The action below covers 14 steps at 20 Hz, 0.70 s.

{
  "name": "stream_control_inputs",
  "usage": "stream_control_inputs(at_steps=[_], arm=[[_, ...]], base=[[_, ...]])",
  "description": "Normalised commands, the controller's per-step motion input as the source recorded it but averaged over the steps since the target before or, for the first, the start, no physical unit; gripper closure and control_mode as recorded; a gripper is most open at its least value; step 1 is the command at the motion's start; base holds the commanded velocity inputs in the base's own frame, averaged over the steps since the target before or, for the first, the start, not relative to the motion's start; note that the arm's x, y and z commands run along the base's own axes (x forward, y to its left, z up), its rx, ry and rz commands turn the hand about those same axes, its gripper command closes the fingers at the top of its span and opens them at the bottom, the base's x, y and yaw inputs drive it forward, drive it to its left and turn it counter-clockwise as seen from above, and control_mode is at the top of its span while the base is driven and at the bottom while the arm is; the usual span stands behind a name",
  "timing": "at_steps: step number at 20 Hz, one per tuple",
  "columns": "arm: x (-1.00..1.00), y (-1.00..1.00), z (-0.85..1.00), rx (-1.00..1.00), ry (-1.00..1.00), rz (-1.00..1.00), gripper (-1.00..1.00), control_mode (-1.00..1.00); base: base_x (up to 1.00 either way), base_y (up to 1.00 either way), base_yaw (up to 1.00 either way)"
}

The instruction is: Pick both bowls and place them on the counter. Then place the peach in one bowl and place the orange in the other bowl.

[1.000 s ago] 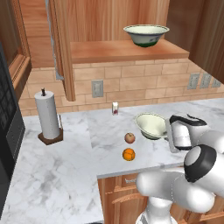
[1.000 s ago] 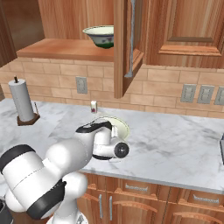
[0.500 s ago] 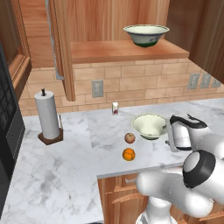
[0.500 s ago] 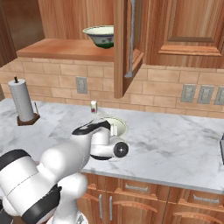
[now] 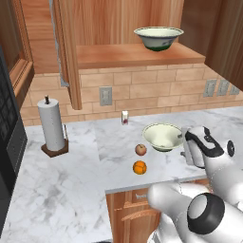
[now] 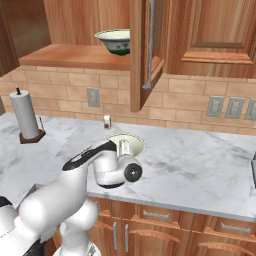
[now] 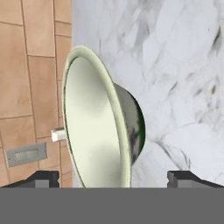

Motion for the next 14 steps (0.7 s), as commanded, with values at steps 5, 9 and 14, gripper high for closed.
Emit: stream_control_inputs(at_steps=[5, 9, 14], arm=[[-0.24, 0.02, 0.49, -0.01, 0.01, 0.0, -1.0, -1.0], [-0.3, 0.0, 0.51, -0.02, 0.05, -0.01, -1.0, -1.0], [-0.3, 0.1, 0.47, -0.02, 0.05, -0.01, -1.0, -1.0]], base=[[0.0, 0.0, 0.0], [0.0, 0.0, 0.0], [0.0, 0.0, 0.0]])
